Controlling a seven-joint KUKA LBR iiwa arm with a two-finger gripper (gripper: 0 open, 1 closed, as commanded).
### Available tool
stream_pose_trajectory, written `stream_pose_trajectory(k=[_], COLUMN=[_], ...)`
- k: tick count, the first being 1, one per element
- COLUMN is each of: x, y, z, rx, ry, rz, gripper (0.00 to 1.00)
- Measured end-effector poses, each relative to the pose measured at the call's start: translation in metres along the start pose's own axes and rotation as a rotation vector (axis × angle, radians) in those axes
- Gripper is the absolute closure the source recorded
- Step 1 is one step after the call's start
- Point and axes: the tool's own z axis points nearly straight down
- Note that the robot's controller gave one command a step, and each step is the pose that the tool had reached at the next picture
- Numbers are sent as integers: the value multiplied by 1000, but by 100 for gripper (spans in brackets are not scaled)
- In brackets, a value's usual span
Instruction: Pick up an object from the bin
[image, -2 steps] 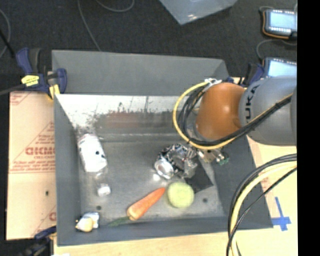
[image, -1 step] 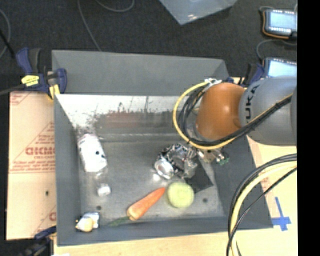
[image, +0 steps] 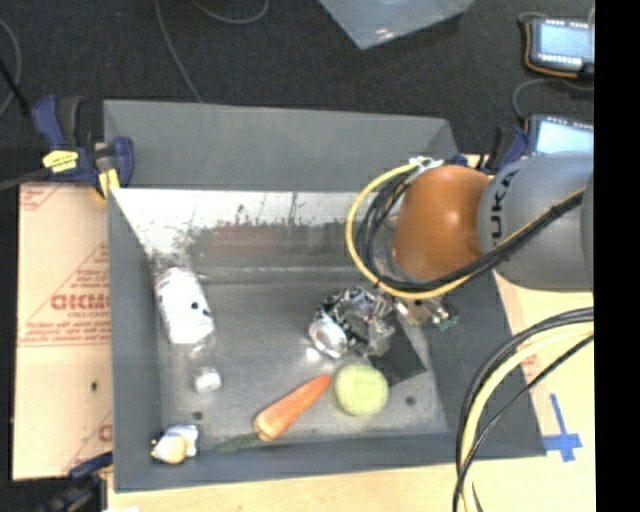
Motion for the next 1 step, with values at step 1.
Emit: stream_pose_trajectory(k=[1], x=[-16], y=[-3], z=[2], rx=[6], ry=[-6], rz=[-22], gripper=[100])
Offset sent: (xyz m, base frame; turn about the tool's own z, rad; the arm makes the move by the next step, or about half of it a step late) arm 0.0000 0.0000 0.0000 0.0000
